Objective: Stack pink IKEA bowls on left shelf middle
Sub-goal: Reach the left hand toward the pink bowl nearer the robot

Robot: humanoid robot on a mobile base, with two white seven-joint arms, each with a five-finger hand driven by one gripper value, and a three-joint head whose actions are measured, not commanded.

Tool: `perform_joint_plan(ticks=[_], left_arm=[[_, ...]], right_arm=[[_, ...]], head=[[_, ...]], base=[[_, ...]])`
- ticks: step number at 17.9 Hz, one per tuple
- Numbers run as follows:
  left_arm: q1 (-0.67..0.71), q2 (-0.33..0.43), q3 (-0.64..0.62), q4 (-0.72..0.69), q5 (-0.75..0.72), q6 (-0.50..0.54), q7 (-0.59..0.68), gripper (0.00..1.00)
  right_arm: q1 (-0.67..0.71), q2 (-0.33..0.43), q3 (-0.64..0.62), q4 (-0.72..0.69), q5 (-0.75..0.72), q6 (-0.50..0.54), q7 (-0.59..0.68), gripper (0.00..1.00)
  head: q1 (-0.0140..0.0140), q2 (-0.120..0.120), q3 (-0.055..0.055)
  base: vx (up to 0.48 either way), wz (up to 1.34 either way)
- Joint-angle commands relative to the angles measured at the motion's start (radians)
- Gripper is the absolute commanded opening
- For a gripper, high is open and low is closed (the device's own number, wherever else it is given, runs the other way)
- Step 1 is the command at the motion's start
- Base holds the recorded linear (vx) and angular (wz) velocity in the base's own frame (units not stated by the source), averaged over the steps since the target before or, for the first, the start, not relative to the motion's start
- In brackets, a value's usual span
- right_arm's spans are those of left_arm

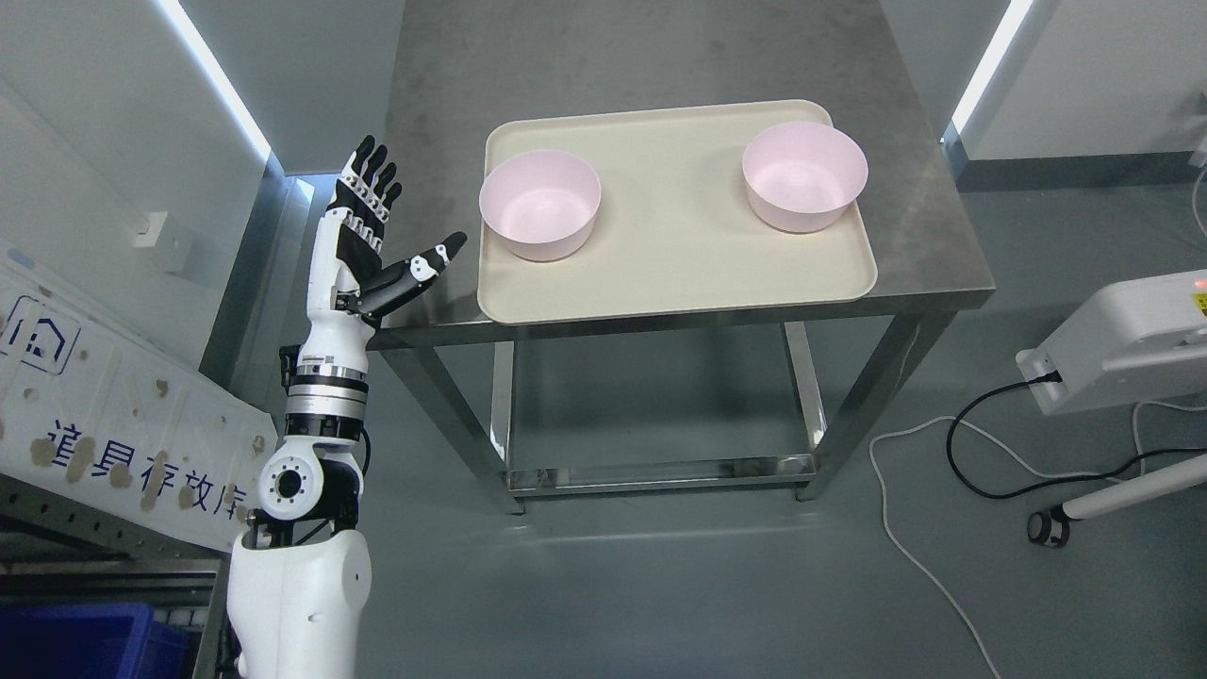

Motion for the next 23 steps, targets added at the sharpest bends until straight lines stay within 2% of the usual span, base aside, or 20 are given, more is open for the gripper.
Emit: perform_joint_plan(ticks=[1, 7, 10, 12, 14, 15, 16, 18, 21, 23], left_arm=[[0.014, 0.018, 0.049, -0.002, 0.0, 0.0, -0.008, 1.0], [-0.023, 0.018, 0.051, 0.0, 0.0, 0.0, -0.008, 1.0], [-0.107, 0.031, 0.049, 0.007, -0.001, 0.015, -0.01, 1.0], [-0.208, 0.066, 0.029, 0.023, -0.004, 0.095, -0.037, 1.0], [-0.314, 0.151, -0.065, 0.069, -0.03, 0.243, -0.155, 1.0], [-0.402, 0.217, -0.136, 0.154, -0.069, 0.302, -0.215, 1.0], [-0.467, 0.248, -0.181, 0.232, -0.107, 0.298, -0.234, 1.0], [-0.55, 0.258, -0.248, 0.355, -0.168, 0.298, -0.251, 1.0], [-0.59, 0.256, -0.357, 0.397, -0.248, 0.296, -0.373, 0.97], [-0.59, 0.253, -0.402, 0.438, -0.334, 0.287, -0.4, 0.97]], right_arm=[[0.0, -0.017, 0.0, 0.0, 0.0, -0.001, 0.001, 1.0], [0.0, -0.017, 0.0, 0.0, 0.0, -0.001, 0.001, 1.0], [0.0, -0.017, 0.0, 0.0, 0.0, -0.001, 0.0, 1.0], [0.0, -0.017, 0.0, 0.0, 0.0, -0.001, 0.001, 1.0], [0.0, -0.017, 0.0, 0.0, 0.0, -0.001, 0.001, 1.0], [0.0, -0.017, 0.0, 0.0, 0.0, -0.001, 0.001, 1.0], [0.0, -0.017, 0.0, 0.0, 0.0, -0.001, 0.001, 1.0], [0.0, -0.017, 0.0, 0.0, 0.0, -0.001, 0.001, 1.0], [0.0, -0.017, 0.0, 0.0, 0.0, -0.001, 0.001, 1.0], [0.0, -0.017, 0.0, 0.0, 0.0, -0.001, 0.001, 1.0]], head=[[0.0, 0.0, 0.0], [0.0, 0.0, 0.0], [0.0, 0.0, 0.0], [0.0, 0.0, 0.0], [0.0, 0.0, 0.0], [0.0, 0.0, 0.0], [0.0, 0.0, 0.0], [0.0, 0.0, 0.0], [0.0, 0.0, 0.0], [0.0, 0.0, 0.0]], base=[[0.0, 0.0], [0.0, 0.0], [0.0, 0.0], [0.0, 0.0], [0.0, 0.0], [0.0, 0.0], [0.0, 0.0], [0.0, 0.0], [0.0, 0.0], [0.0, 0.0]])
